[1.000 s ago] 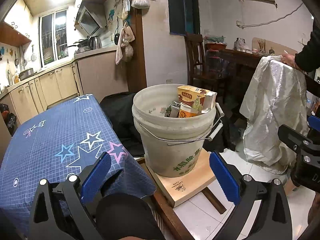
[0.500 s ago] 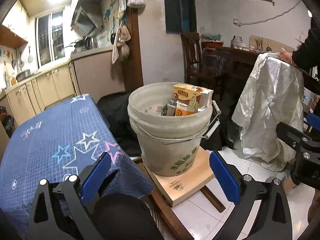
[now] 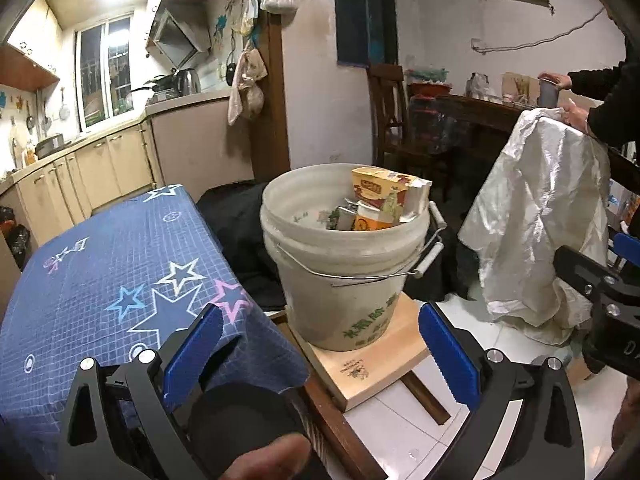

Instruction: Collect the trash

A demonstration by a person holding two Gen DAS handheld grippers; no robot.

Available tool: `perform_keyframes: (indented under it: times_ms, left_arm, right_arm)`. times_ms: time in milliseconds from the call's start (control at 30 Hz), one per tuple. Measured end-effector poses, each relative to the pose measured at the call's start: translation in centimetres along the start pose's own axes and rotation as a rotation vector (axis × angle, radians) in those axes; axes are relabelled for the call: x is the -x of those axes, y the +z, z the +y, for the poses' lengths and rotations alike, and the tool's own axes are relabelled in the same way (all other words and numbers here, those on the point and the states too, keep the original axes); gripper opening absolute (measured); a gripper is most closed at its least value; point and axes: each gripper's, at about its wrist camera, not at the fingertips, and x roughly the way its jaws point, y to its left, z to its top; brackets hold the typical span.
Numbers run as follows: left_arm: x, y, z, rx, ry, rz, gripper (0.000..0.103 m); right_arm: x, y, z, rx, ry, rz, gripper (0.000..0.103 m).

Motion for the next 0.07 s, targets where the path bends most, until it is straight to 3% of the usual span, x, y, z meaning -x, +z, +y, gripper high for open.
perform_keyframes:
  times_ms: [67]
  left_arm:
    - [0.12, -0.02, 0.03, -0.001, 0.001, -0.005, 0.098]
  right_arm:
    - [-0.05, -0.06, 0.04, 0.001, 0.003, 0.002, 0.098]
